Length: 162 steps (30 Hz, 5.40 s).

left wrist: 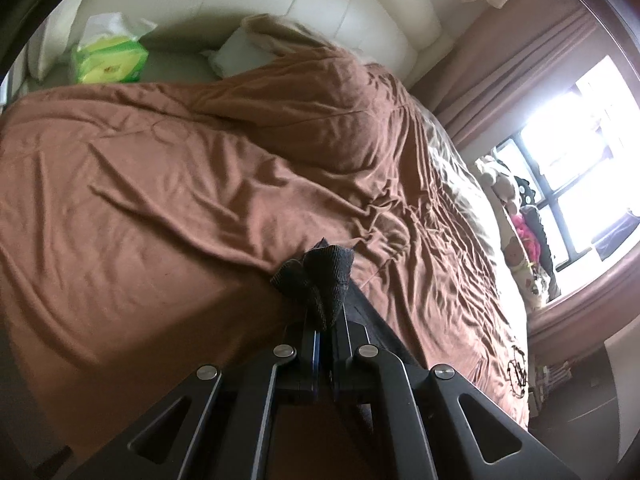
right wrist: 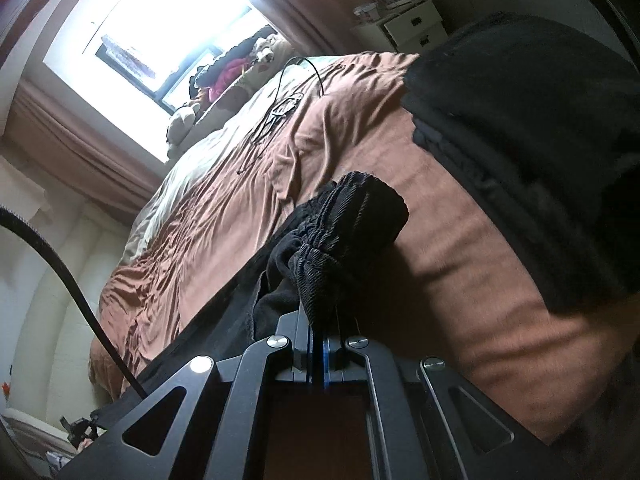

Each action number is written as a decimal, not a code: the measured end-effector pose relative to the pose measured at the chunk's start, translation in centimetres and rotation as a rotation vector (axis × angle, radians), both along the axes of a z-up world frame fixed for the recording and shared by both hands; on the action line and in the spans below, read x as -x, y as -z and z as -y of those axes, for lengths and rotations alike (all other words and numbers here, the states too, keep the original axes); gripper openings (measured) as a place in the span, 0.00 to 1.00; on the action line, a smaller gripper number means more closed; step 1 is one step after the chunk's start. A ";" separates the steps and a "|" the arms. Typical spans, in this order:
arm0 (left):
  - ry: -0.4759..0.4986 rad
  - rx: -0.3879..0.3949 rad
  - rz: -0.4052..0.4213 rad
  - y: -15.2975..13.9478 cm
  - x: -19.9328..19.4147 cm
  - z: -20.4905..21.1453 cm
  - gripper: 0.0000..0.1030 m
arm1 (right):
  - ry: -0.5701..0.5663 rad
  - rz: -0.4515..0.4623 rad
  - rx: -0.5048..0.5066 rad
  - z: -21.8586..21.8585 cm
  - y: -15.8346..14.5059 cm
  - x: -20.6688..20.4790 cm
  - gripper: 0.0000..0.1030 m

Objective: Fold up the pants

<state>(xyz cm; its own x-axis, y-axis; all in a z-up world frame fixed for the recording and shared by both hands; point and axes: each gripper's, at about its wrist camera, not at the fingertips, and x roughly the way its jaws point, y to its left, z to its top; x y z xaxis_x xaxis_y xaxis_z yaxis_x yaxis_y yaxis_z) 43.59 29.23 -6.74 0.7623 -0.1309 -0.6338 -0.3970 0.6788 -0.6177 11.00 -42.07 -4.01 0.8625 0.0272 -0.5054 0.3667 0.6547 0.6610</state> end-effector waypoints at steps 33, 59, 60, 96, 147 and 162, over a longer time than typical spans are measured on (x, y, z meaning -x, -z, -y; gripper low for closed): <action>0.037 0.114 -0.146 11.4 6.9 -1.9 0.37 | -0.023 -0.196 0.024 -4.3 3.0 7.2 0.37; 0.044 0.272 -0.039 12.1 9.3 0.6 0.47 | -0.489 -0.060 0.433 -22.2 -10.6 -3.4 0.37; 0.042 0.267 -0.041 12.0 9.3 0.8 0.47 | -0.514 -0.061 0.443 -22.7 -10.7 -4.3 0.37; 0.023 0.163 -0.099 12.4 8.7 2.0 0.10 | -1.132 -0.161 0.748 -39.5 -2.9 -34.3 0.57; -0.002 0.145 -0.117 12.3 7.1 1.1 0.14 | -1.219 -0.228 1.047 -51.2 3.4 -43.2 0.00; -0.107 0.152 -0.089 12.0 7.6 -2.5 0.26 | -1.236 -0.169 0.878 -52.7 1.3 -43.1 0.32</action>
